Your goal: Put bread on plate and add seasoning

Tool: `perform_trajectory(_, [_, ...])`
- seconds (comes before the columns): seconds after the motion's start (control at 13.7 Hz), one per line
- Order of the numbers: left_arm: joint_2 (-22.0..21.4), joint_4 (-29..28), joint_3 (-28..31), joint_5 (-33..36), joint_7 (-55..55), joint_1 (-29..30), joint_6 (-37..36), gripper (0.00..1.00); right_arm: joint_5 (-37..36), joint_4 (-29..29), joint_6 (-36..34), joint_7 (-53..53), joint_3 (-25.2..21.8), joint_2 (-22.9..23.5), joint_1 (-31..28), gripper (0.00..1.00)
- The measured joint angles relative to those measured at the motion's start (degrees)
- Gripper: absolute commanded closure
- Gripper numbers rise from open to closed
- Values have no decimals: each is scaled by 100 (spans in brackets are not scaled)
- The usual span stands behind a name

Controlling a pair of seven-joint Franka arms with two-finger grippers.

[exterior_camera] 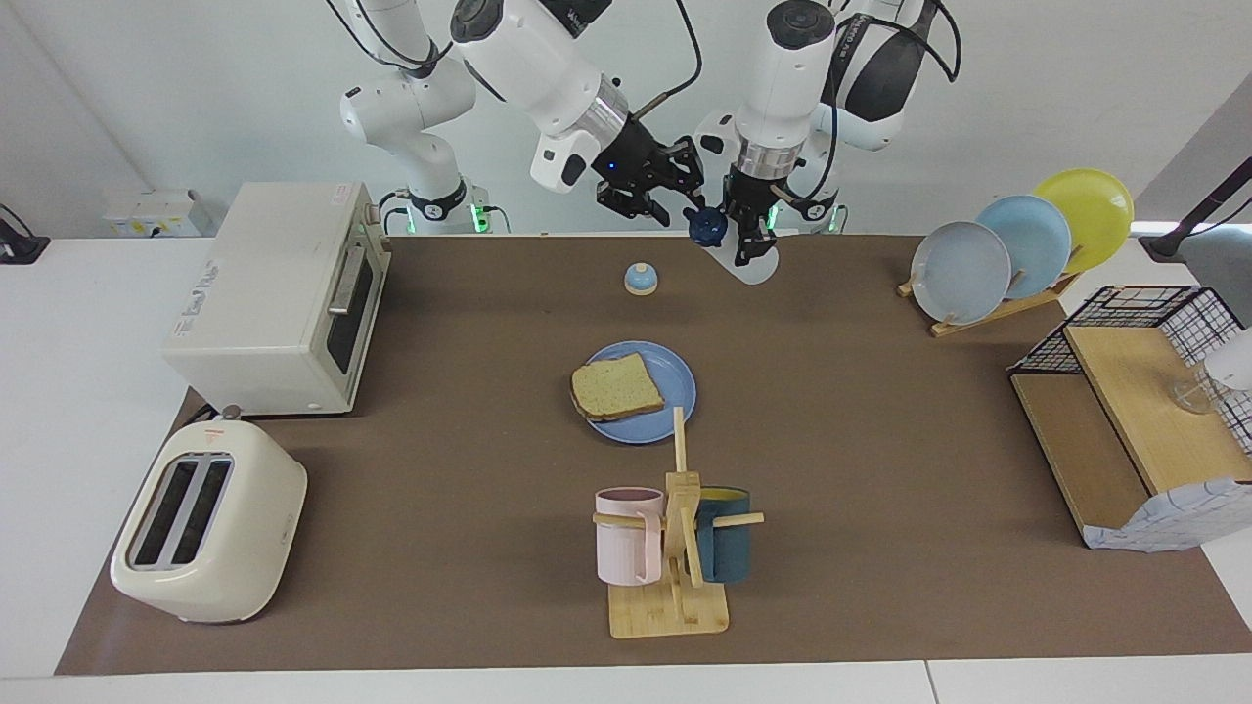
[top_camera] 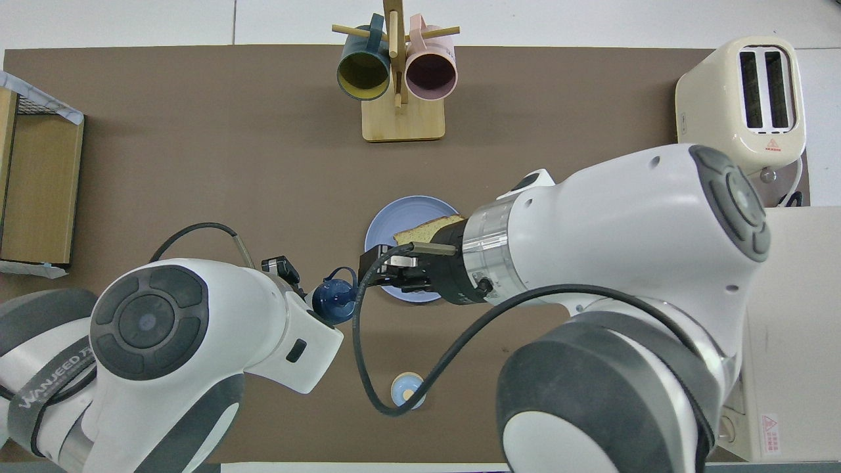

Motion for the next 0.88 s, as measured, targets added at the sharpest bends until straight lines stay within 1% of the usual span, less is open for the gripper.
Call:
perform_trajectory(0.07, [0,-1,2,0,0,-20,12,100,0,0,4,4,-1,5,11,48])
perform_trajectory(0.22, [0,-2,2,-2,0,-32,27,100,0,0,4,5,-19,6,9,58])
perform_trajectory(0.29, [0,-2,2,-3,0,-33,29,100,0,0,4,5,-22,6,9,62])
perform_trajectory(0.36, [0,-2,3,-3,0,-33,29,100,0,0,4,5,-23,6,9,71])
perform_trajectory(0.51, [0,-3,9,-3,0,-33,32,100,0,-2,3,5,-26,7,7,99])
perform_trajectory(0.88, [-11,-15,44,-3,11,-32,31,100,-1,-13,-25,5,-51,6,-10,100])
